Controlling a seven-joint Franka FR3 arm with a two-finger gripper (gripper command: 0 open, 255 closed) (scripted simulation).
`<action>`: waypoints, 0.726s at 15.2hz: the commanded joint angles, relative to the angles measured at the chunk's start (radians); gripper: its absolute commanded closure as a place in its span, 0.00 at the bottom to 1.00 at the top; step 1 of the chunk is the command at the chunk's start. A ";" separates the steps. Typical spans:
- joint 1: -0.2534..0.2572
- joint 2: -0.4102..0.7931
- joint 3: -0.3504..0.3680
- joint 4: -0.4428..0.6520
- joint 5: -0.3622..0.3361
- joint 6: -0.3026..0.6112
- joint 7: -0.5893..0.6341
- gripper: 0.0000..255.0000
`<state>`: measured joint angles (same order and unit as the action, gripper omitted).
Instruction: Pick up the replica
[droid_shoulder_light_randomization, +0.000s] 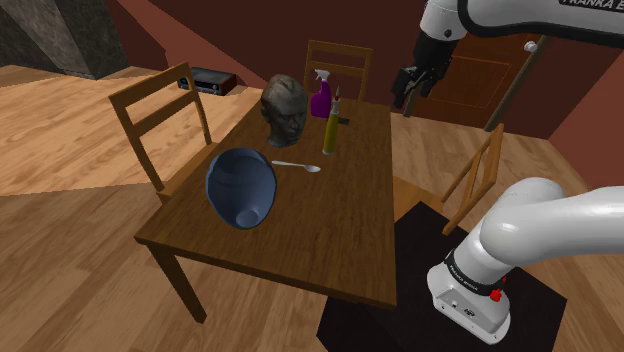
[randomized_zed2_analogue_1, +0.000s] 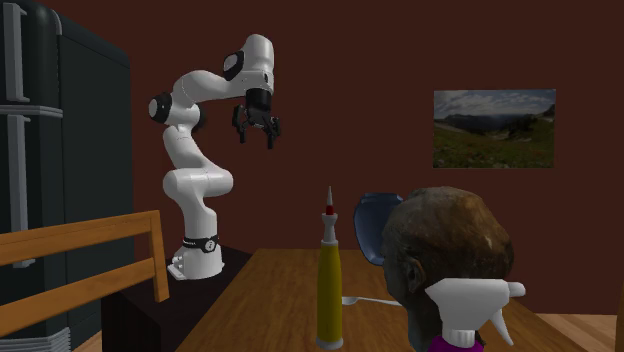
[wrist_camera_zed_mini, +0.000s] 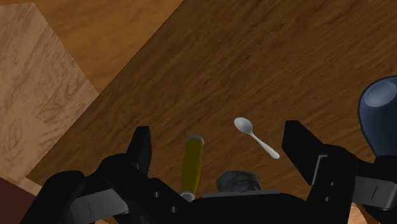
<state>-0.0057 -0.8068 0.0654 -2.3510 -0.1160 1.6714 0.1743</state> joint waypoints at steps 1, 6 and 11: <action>0.000 0.000 0.000 0.000 0.000 0.000 0.000 0.00; -0.016 0.218 -0.051 0.115 0.012 0.066 -0.032 0.00; -0.026 0.438 -0.096 0.262 0.041 0.100 -0.070 0.00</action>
<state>-0.0282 -0.4117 -0.0183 -2.1165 -0.0811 1.7641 0.1167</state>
